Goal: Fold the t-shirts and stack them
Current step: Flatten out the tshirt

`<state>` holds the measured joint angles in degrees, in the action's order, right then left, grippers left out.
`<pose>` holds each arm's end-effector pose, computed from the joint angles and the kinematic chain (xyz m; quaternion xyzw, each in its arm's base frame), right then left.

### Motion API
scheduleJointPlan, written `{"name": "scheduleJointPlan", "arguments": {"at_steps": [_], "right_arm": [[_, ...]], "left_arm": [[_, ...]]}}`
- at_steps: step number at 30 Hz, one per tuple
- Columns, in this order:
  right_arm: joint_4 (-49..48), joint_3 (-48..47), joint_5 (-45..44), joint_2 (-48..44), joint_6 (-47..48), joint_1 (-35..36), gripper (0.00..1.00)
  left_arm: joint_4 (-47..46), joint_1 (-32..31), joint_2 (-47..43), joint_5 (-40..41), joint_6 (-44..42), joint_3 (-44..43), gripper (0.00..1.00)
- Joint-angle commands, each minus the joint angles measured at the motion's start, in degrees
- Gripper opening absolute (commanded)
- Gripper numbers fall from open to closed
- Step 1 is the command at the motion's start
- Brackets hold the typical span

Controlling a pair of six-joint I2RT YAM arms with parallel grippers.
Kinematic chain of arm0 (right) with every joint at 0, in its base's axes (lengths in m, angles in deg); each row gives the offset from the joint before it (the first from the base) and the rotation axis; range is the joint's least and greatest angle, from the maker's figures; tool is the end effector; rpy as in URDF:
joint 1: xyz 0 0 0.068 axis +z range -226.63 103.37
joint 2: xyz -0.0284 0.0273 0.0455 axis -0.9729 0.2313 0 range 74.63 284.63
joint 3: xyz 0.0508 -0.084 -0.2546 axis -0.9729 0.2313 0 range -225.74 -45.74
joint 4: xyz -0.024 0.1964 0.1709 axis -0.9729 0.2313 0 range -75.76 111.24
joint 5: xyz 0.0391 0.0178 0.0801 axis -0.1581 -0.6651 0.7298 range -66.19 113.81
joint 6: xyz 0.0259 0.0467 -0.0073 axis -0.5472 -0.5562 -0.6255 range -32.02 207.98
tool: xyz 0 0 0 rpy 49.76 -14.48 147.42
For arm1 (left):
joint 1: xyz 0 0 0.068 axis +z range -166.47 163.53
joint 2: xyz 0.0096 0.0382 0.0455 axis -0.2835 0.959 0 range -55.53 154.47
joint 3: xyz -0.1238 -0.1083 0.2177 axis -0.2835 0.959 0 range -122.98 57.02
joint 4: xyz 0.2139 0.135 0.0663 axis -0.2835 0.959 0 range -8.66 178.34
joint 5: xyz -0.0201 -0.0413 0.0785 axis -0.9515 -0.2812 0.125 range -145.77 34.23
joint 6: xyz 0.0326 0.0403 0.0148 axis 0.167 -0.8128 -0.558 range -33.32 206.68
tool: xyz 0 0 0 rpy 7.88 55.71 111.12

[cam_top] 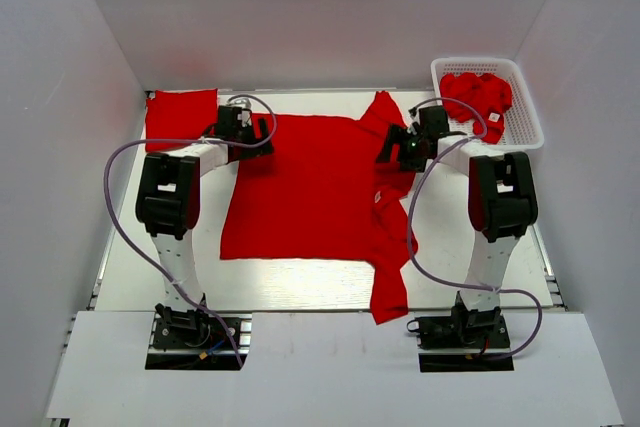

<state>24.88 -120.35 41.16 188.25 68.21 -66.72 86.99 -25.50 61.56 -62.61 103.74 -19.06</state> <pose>0.4157 0.0833 0.1655 0.0279 0.9289 0.2241 0.2933 0.4335 -0.0731 0.1535 -0.0430 0.9269 -0.1372 0.3466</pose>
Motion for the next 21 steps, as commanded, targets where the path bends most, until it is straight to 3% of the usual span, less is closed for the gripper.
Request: {"name": "scheduleJointPlan", "arguments": {"at_steps": [1,7,15,21], "right_arm": [[3.5,-3.3,-7.0,2.1,-0.9,-2.3,0.9],[5.5,-10.4,-9.1,7.7,2.1,-4.7,0.9],[7.1,-24.3,-5.7,16.2,16.9,-5.1,0.9],[10.4,-32.3,-2.4,17.2,27.1,-4.6,0.9]], "left_arm": [[6.9,0.4,5.0,2.8,2.1,-1.9,1.0],[10.3,1.5,7.3,8.6,2.6,-6.0,1.0],[14.2,2.7,14.2,10.3,0.6,-17.7,1.0],[12.1,3.2,16.1,2.7,-3.2,-22.4,1.0]]}}
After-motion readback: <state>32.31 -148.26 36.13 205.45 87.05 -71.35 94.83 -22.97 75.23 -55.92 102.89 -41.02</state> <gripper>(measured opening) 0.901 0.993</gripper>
